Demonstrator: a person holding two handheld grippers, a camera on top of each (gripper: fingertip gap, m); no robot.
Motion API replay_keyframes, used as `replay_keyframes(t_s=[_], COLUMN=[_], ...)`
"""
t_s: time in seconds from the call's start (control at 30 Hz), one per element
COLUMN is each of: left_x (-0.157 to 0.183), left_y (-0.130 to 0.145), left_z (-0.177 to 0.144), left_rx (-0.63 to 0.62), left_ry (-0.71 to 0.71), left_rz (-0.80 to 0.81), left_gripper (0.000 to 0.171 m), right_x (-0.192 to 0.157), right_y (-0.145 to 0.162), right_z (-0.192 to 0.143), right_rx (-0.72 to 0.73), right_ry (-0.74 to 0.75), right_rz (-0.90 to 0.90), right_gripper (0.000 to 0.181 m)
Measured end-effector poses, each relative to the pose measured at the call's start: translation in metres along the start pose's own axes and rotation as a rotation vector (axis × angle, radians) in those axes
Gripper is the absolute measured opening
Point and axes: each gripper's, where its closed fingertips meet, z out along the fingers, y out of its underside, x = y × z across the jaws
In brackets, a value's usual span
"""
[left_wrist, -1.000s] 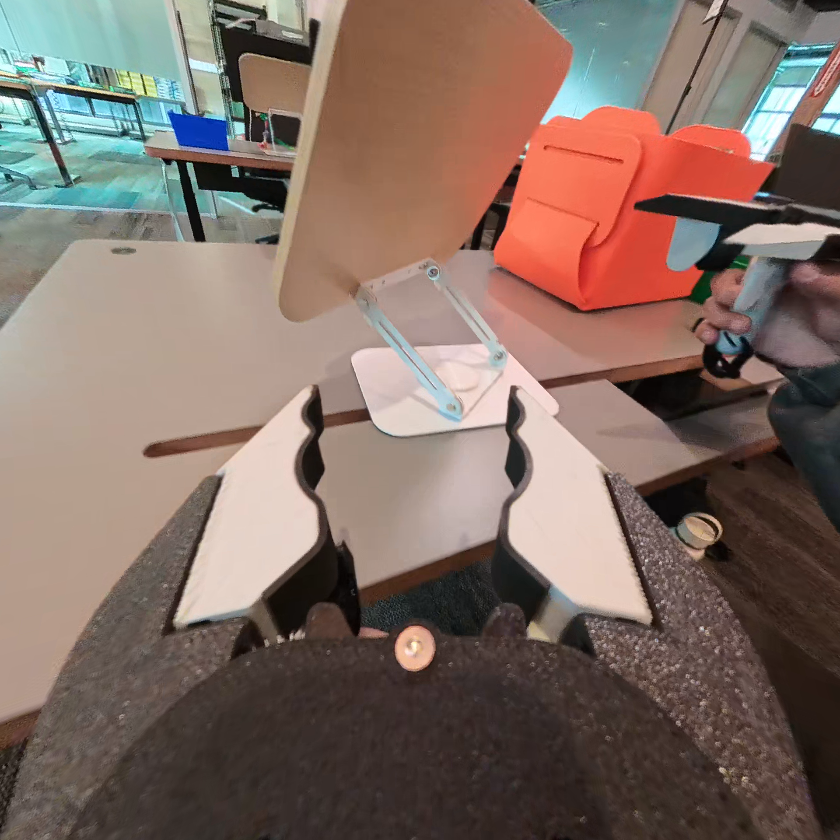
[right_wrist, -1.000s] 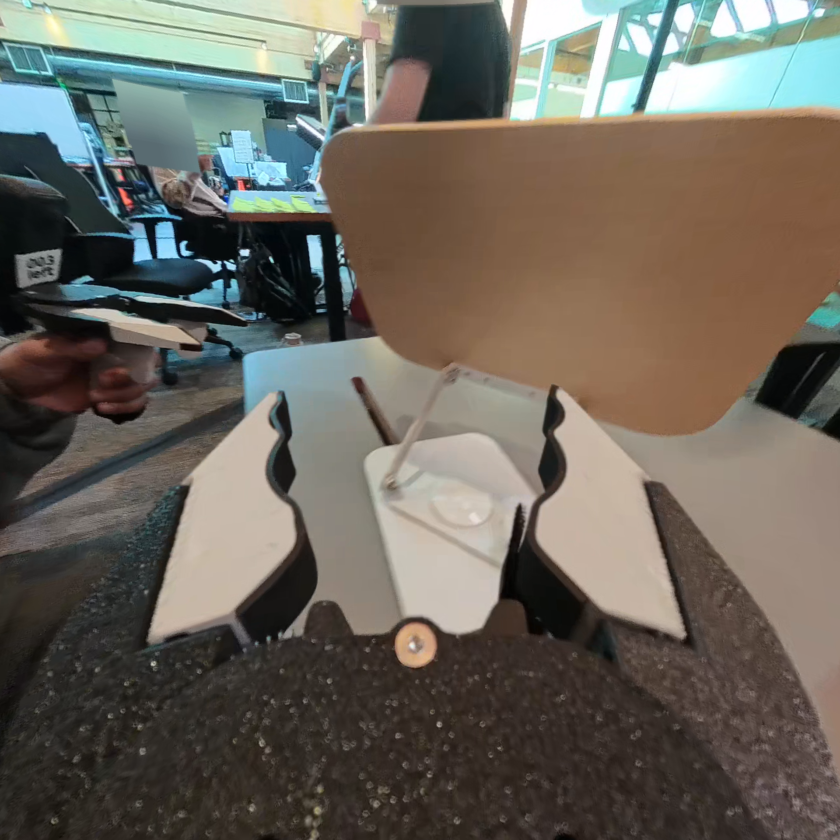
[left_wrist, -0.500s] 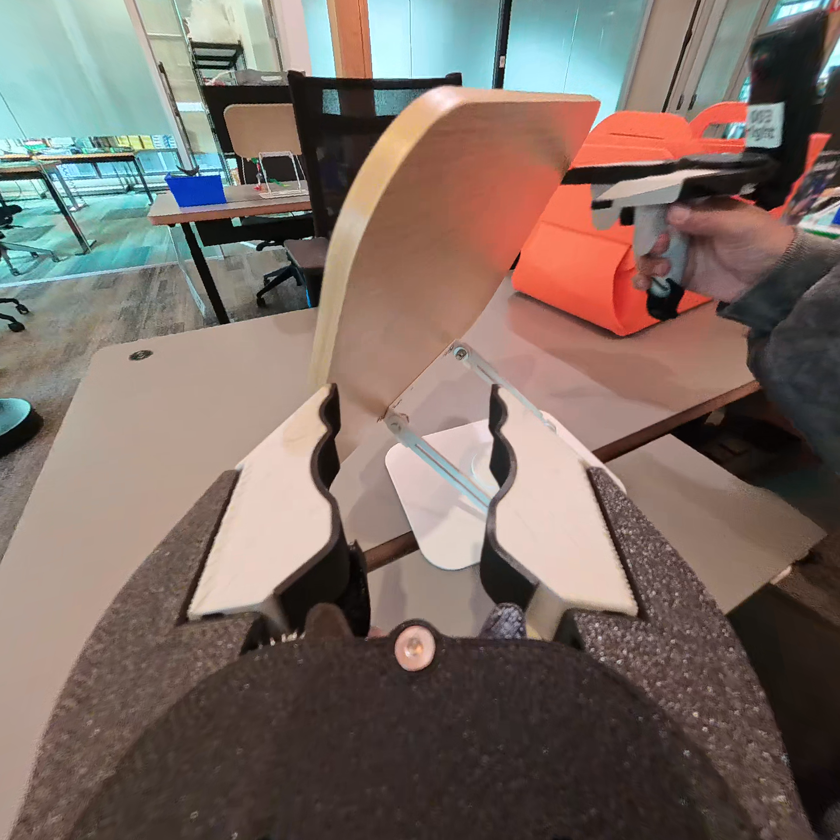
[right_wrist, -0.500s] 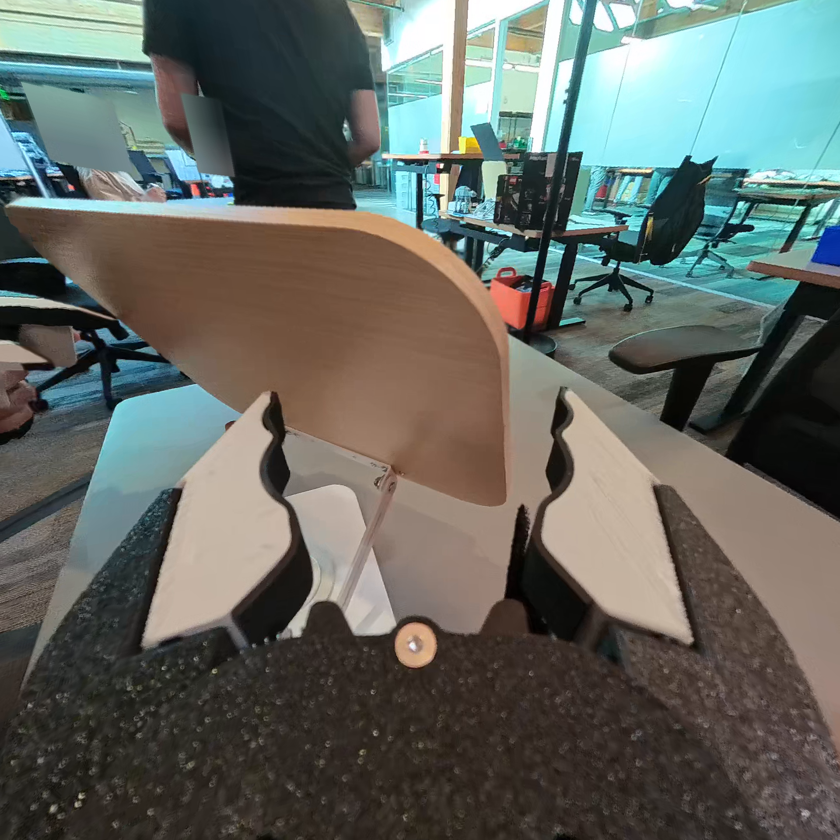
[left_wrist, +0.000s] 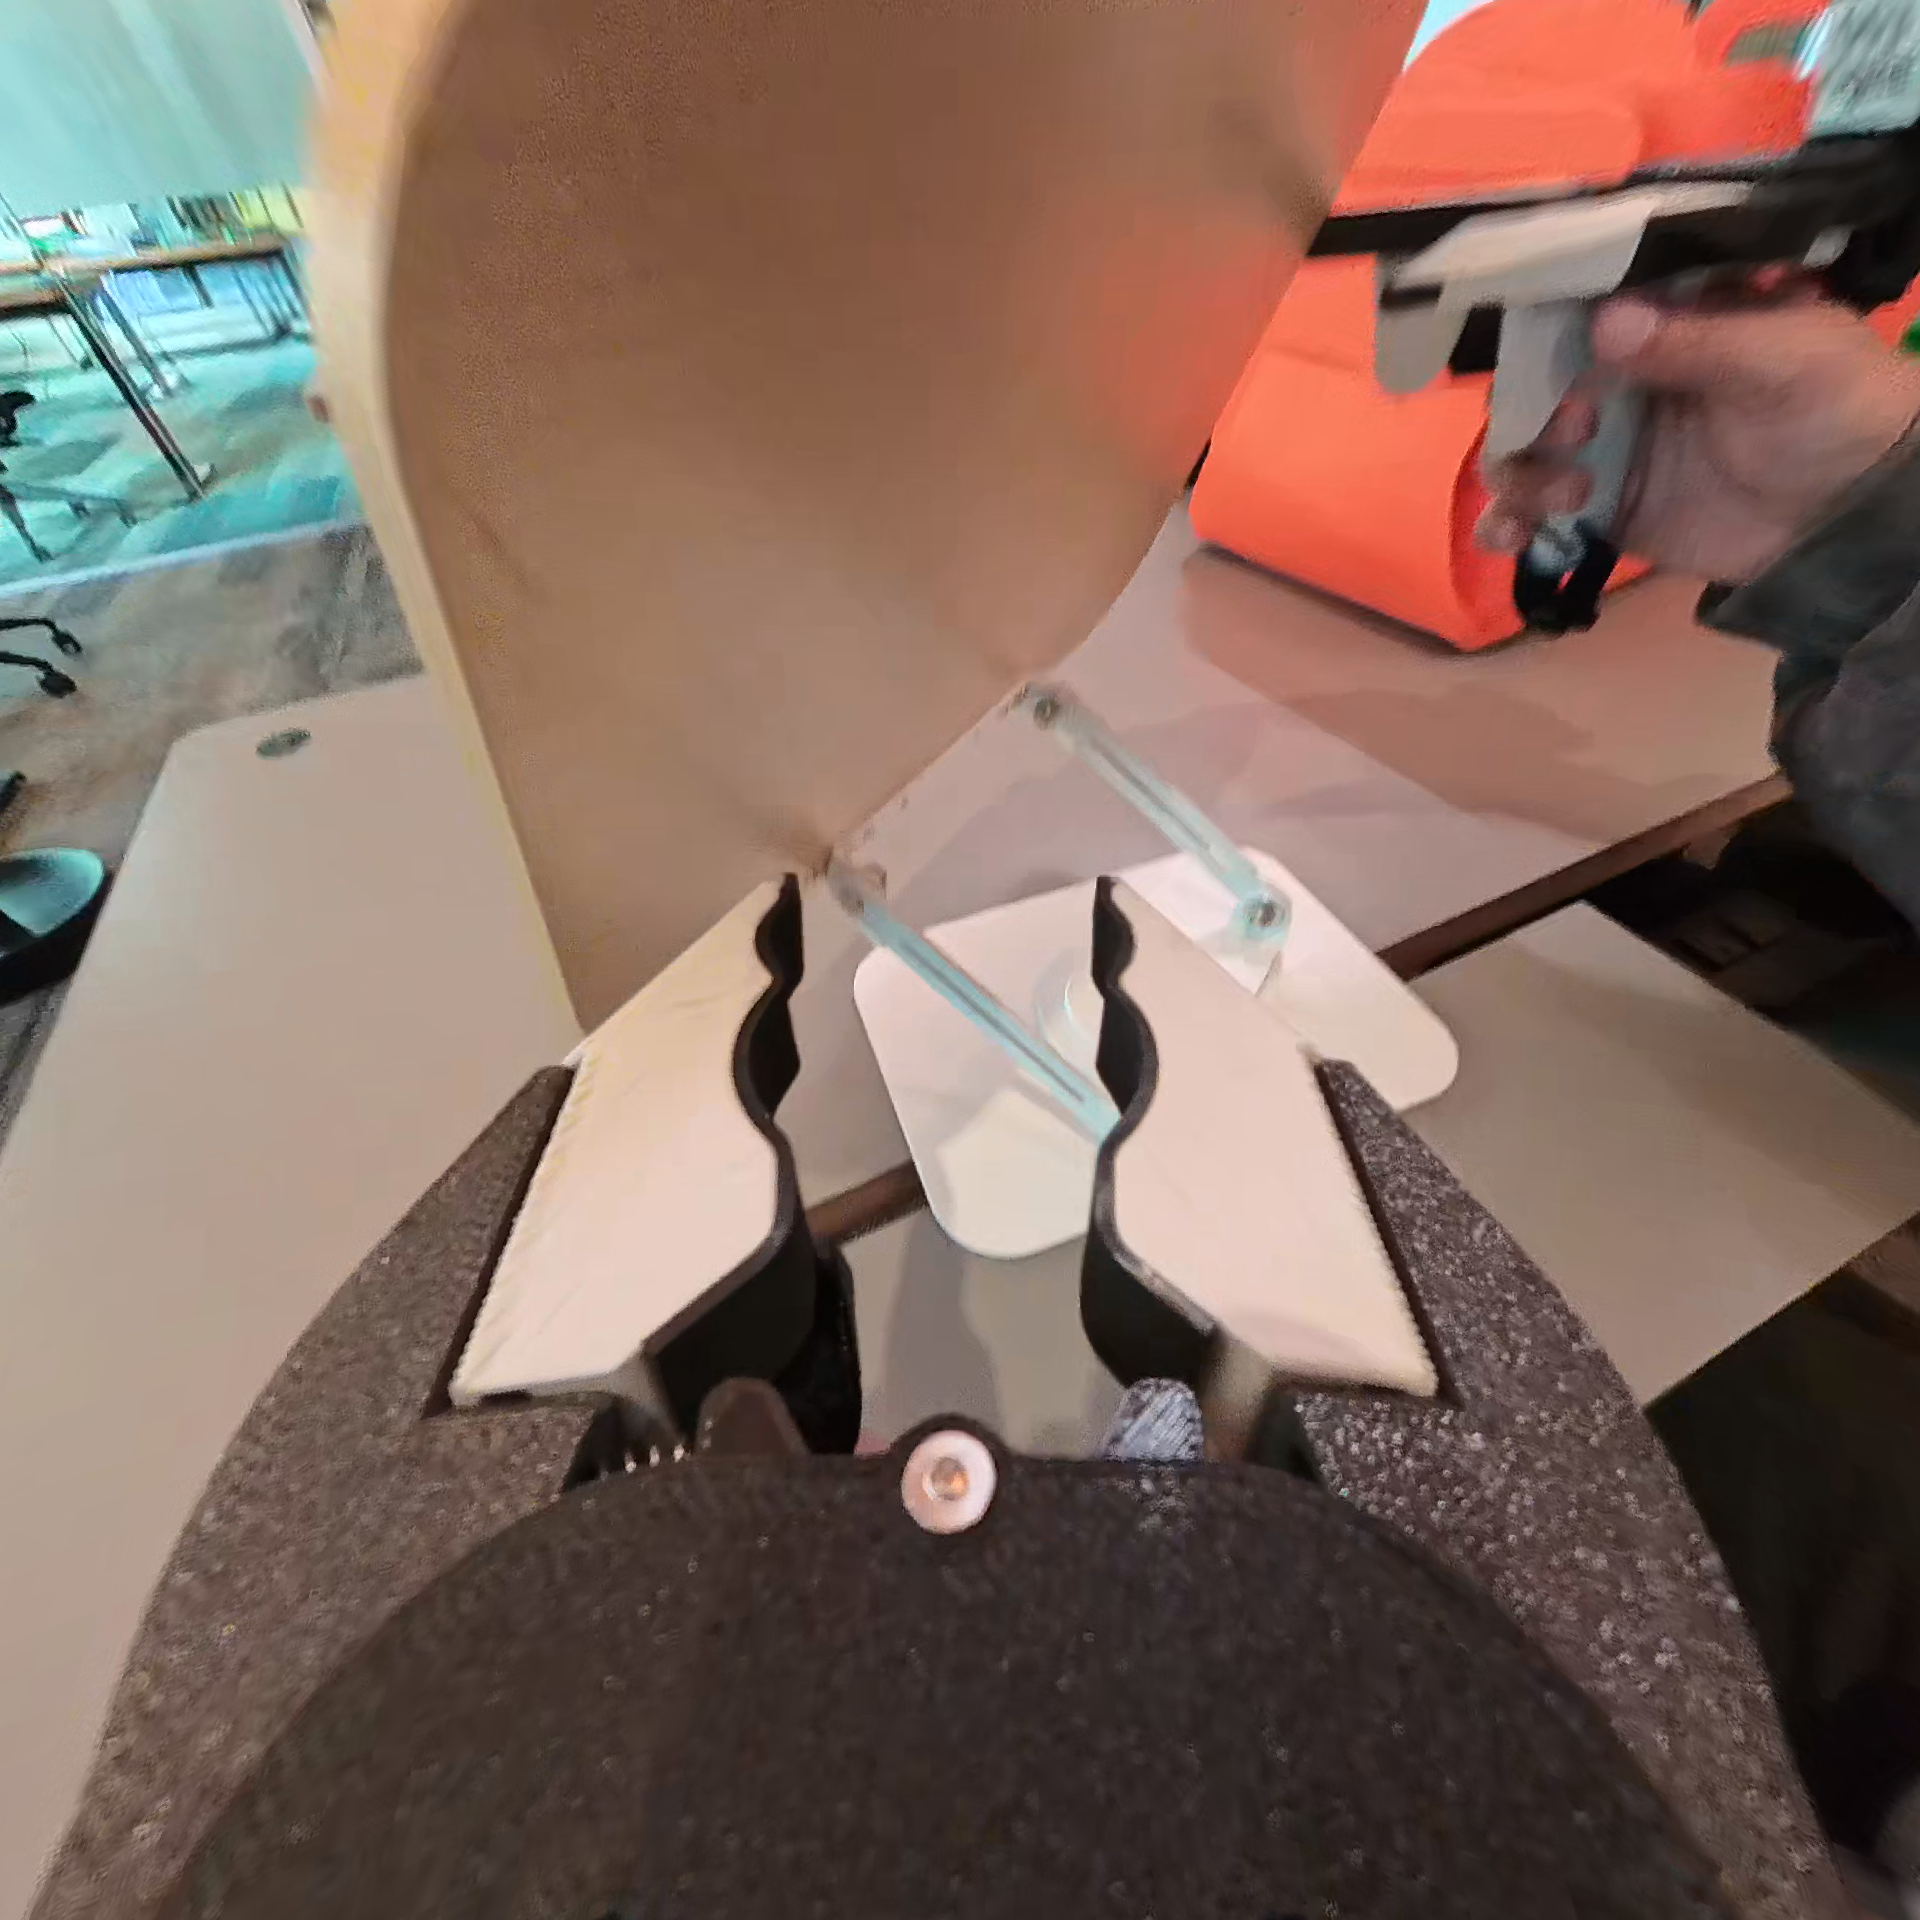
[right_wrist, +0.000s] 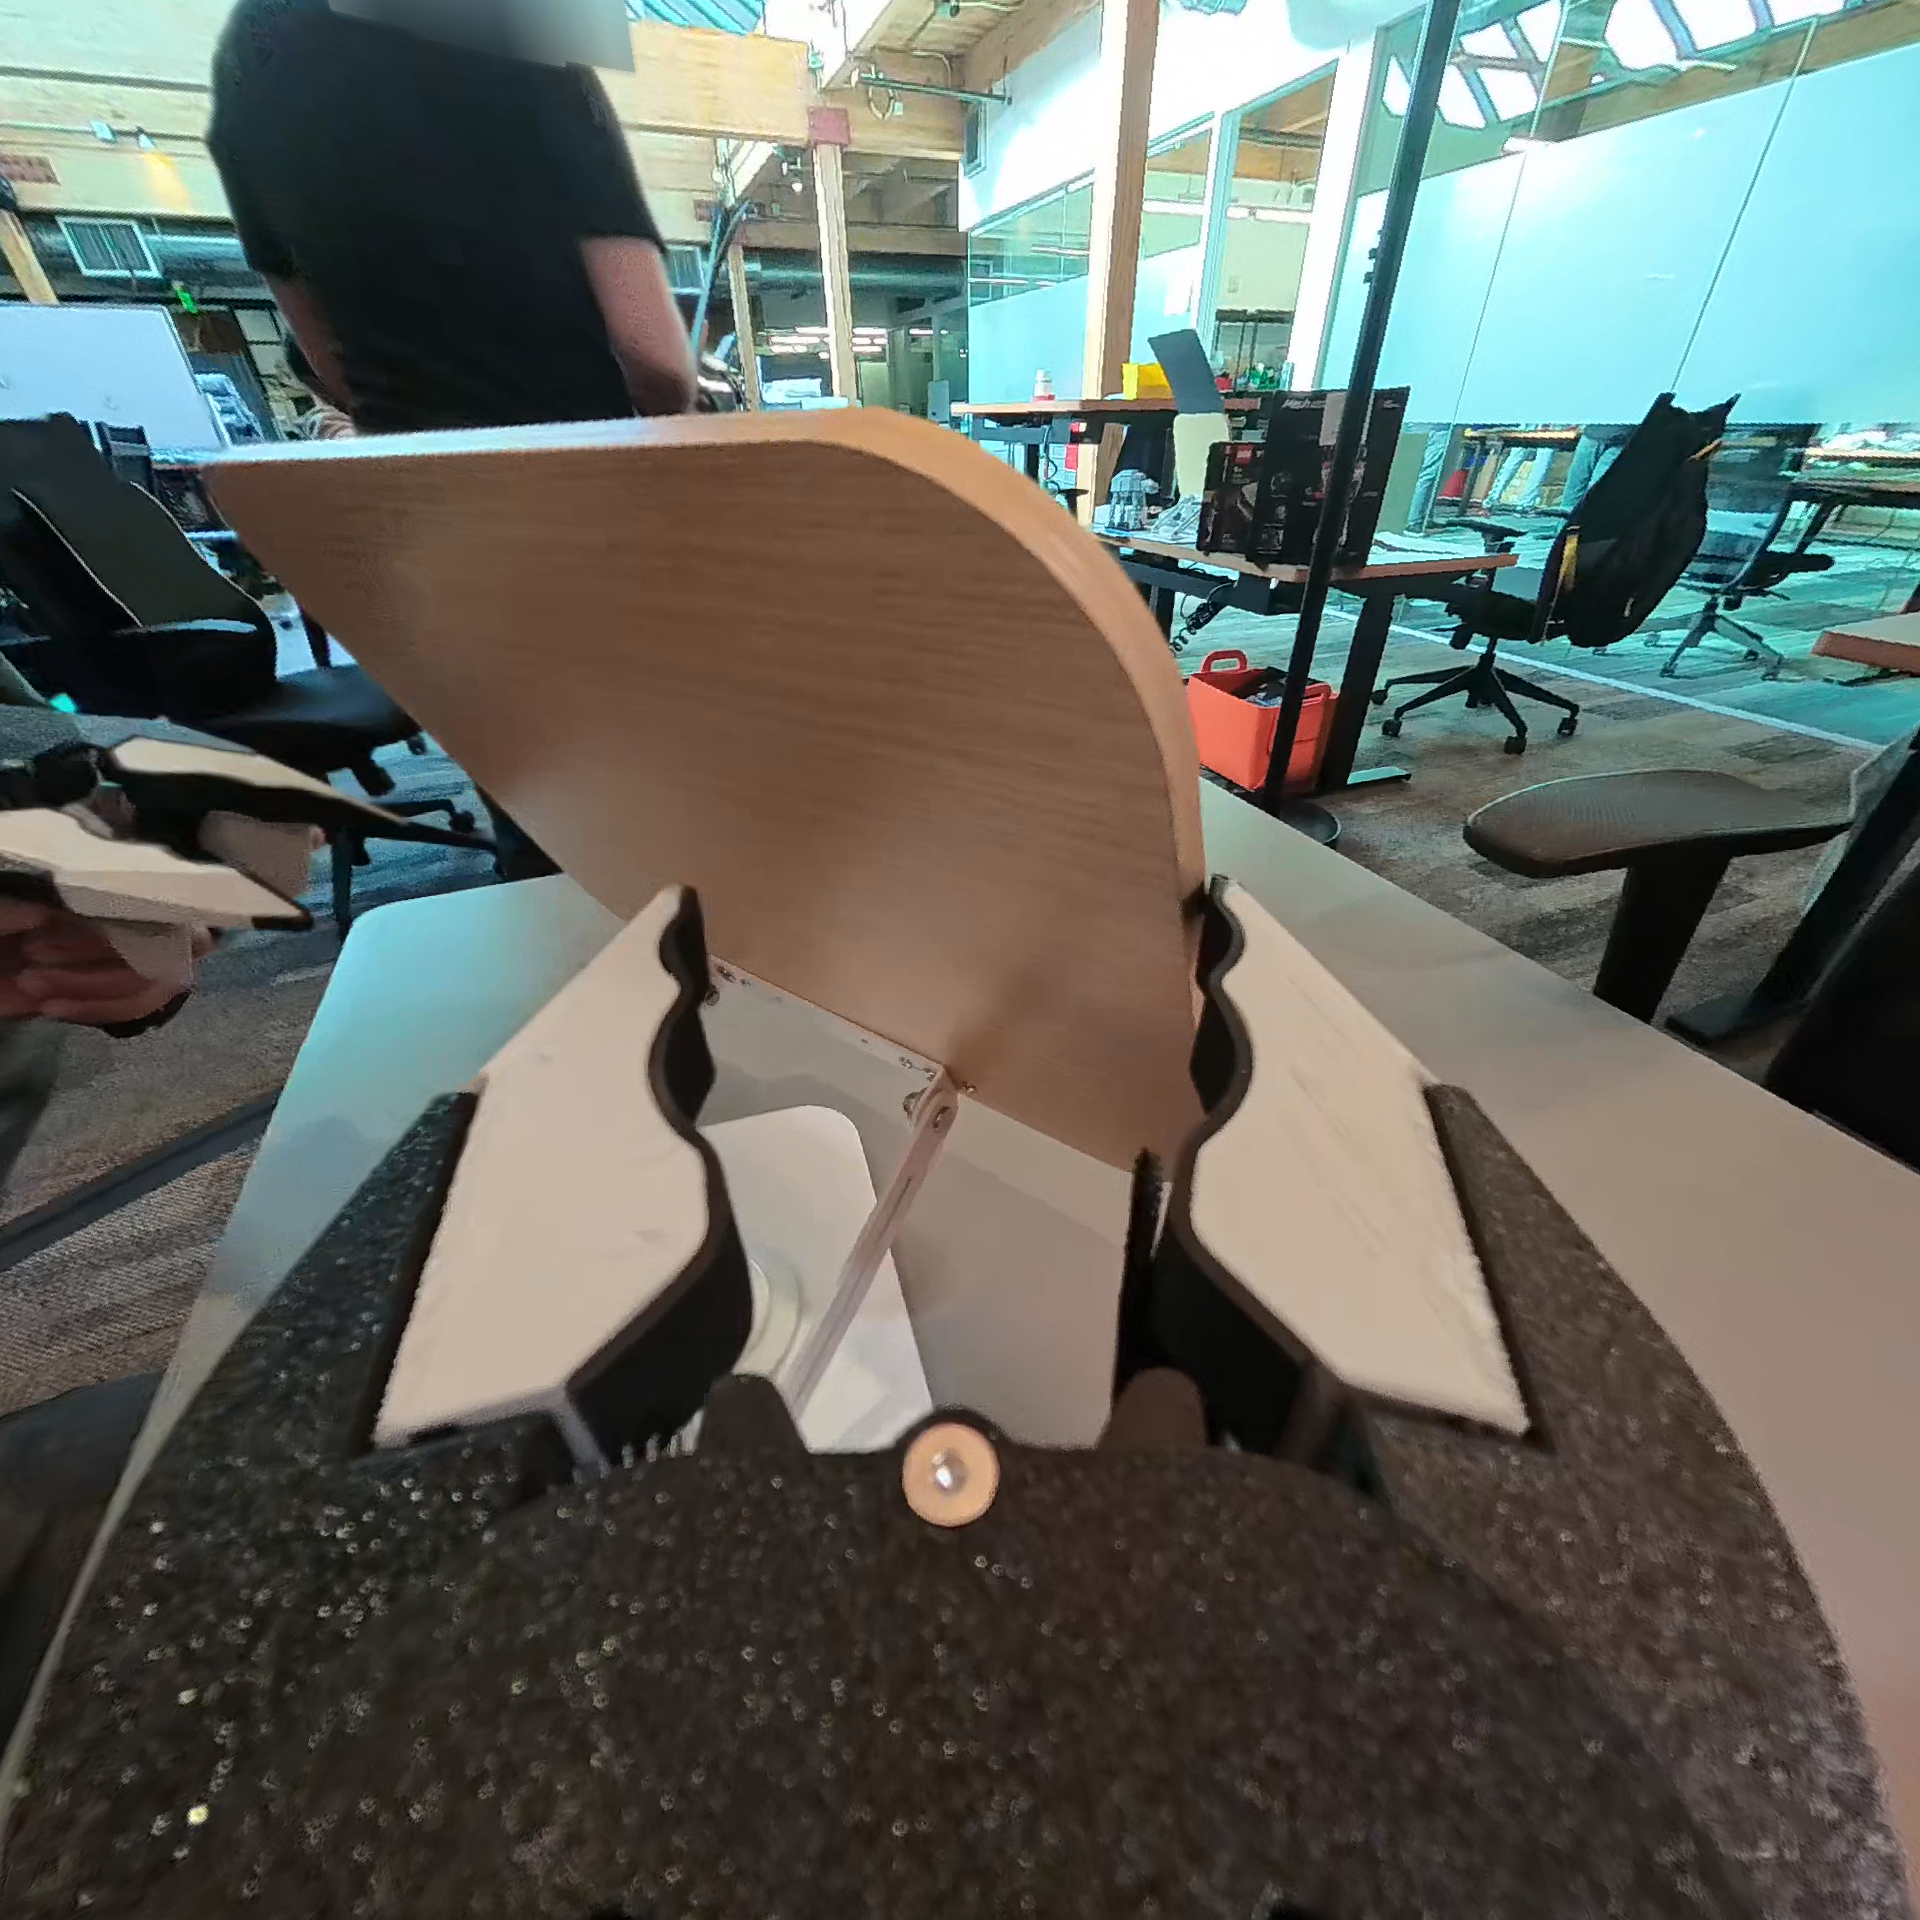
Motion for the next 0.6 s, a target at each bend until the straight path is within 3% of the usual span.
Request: replay_keyframes(t_s=[0.13,0.23,0.33,0.5,0.6], left_x=[0.007,0.022,0.031,0.05,0.055], left_y=[0.052,0.091,0.122,0.151,0.154], left_z=[0.016,0.033,0.046,0.058,0.061], left_rx=[-0.161,-0.289,-0.404,-0.513,-0.507], left_ry=[0.056,0.136,0.172,0.27,0.291], left_rz=[-0.069,-0.106,-0.068,-0.07,-0.09], left_gripper=[0.058,0.07,0.077,0.08,0.079], right_x=[0.007,0.009,0.014,0.01,0.0], right_y=[-0.003,-0.002,-0.003,-0.004,-0.005], right_z=[0.001,0.01,0.006,-0.021,-0.041], right_rx=[-0.004,-0.009,0.005,0.019,0.03], right_ry=[-0.028,-0.096,-0.117,-0.123,-0.138], right_rz=[-0.103,-0.082,-0.062,-0.04,-0.016], right_gripper=[0.081,0.08,0.064,0.038,0.021])
